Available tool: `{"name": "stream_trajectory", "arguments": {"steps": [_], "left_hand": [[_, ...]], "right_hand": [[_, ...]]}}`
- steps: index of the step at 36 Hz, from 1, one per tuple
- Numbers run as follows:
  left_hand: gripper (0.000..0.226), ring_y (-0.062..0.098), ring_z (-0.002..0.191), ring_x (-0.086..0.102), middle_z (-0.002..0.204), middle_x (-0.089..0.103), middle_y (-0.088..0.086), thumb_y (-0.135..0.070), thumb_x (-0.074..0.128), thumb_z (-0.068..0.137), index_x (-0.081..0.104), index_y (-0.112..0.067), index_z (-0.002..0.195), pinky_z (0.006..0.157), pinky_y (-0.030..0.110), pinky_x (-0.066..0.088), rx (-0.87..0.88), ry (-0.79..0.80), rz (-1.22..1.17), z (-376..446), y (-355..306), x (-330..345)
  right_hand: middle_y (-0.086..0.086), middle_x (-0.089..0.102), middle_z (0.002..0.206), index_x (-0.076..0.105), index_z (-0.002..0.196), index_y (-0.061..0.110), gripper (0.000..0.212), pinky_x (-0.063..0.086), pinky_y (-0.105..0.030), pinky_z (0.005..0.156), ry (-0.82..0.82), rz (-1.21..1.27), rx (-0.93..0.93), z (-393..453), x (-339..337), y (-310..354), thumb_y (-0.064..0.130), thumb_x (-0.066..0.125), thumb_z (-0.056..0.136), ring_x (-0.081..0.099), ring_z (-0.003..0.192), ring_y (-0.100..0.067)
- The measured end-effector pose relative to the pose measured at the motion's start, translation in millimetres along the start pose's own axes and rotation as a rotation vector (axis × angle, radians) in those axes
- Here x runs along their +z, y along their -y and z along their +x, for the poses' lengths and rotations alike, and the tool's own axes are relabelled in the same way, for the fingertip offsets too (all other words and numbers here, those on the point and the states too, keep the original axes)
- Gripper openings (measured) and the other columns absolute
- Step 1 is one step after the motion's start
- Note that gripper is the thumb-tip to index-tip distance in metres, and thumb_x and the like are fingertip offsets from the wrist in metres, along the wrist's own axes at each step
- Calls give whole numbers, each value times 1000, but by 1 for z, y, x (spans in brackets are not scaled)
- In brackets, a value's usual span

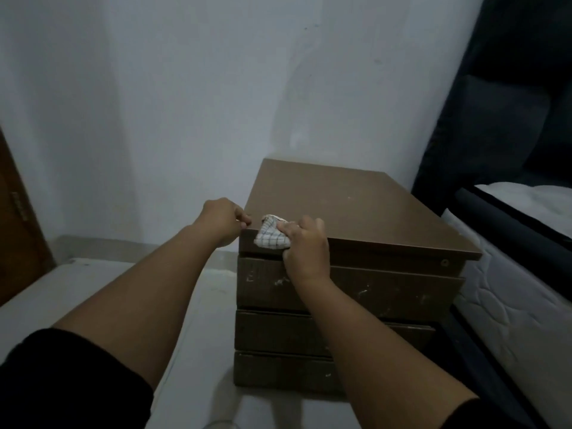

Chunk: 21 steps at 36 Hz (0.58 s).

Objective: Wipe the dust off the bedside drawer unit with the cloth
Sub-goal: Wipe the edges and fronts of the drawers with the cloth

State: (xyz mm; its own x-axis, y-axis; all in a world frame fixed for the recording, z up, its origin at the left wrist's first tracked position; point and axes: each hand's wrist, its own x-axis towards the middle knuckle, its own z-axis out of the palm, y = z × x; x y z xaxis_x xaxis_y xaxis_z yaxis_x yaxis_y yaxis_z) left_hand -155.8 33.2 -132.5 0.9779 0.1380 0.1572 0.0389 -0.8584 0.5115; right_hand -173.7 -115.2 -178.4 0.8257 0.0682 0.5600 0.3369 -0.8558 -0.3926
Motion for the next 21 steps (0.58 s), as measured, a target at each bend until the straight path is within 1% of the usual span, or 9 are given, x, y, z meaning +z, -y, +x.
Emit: {"name": "stream_trajectory", "arguments": {"steps": [2, 4, 6, 9, 12, 14, 17, 21], "left_hand": [[26, 23, 120, 57, 126, 65, 8, -14, 55, 95, 70, -13, 116, 102, 26, 41, -31, -31, -14, -3, 5, 2], [27, 24, 120, 56, 126, 65, 9, -14, 54, 95, 68, -12, 118, 103, 27, 40, -60, -46, -23, -6, 14, 6], [29, 25, 122, 54, 128, 63, 9, -14, 51, 97, 65, -11, 122, 105, 29, 38, -89, -18, 4, -11, 22, 14], [31, 23, 124, 54, 132, 61, 6, -15, 48, 98, 63, -15, 126, 107, 30, 38, -97, 58, 46, -17, 32, 28], [37, 22, 129, 51, 138, 56, 4, -11, 45, 98, 57, -17, 133, 109, 28, 36, -68, 139, 126, -23, 35, 38], [41, 23, 129, 50, 141, 54, 4, -9, 43, 98, 53, -19, 137, 108, 28, 37, -47, 158, 183, -26, 36, 42], [44, 23, 127, 52, 138, 55, 5, -6, 43, 97, 50, -20, 138, 106, 28, 39, 7, 151, 268, -30, 35, 43], [44, 21, 125, 53, 135, 58, 5, -3, 44, 95, 52, -17, 136, 105, 27, 40, 33, 142, 315, -33, 32, 41]], "right_hand": [[-4, 53, 111, 60, 123, 19, 43, 44, -28, 88, 93, 26, -35, 4, -3, 7, 1, 58, 84, 44, 103, -20], [-5, 54, 108, 62, 121, 19, 42, 43, -28, 86, 151, 47, -87, 8, -6, 14, 1, 58, 84, 43, 101, -21], [-5, 55, 107, 62, 121, 19, 43, 39, -24, 81, 142, 96, -90, 8, -8, 17, 0, 57, 83, 43, 99, -19], [-3, 56, 109, 60, 123, 21, 48, 40, -24, 82, 95, 169, -45, 9, -9, 18, -2, 56, 82, 47, 99, -18], [-4, 56, 108, 58, 126, 23, 55, 42, -24, 81, 122, 230, -19, 10, -11, 15, -6, 54, 79, 51, 98, -19], [-3, 54, 106, 54, 130, 28, 61, 42, -24, 79, 151, 270, -12, 10, -12, 13, -6, 51, 79, 51, 96, -18], [4, 46, 101, 46, 134, 37, 66, 42, -26, 77, 187, 241, -15, 8, -14, 8, -3, 49, 82, 46, 91, -14], [7, 41, 101, 48, 131, 43, 65, 46, -30, 76, 212, 162, -32, 8, -21, 4, -1, 47, 83, 43, 89, -12]]}}
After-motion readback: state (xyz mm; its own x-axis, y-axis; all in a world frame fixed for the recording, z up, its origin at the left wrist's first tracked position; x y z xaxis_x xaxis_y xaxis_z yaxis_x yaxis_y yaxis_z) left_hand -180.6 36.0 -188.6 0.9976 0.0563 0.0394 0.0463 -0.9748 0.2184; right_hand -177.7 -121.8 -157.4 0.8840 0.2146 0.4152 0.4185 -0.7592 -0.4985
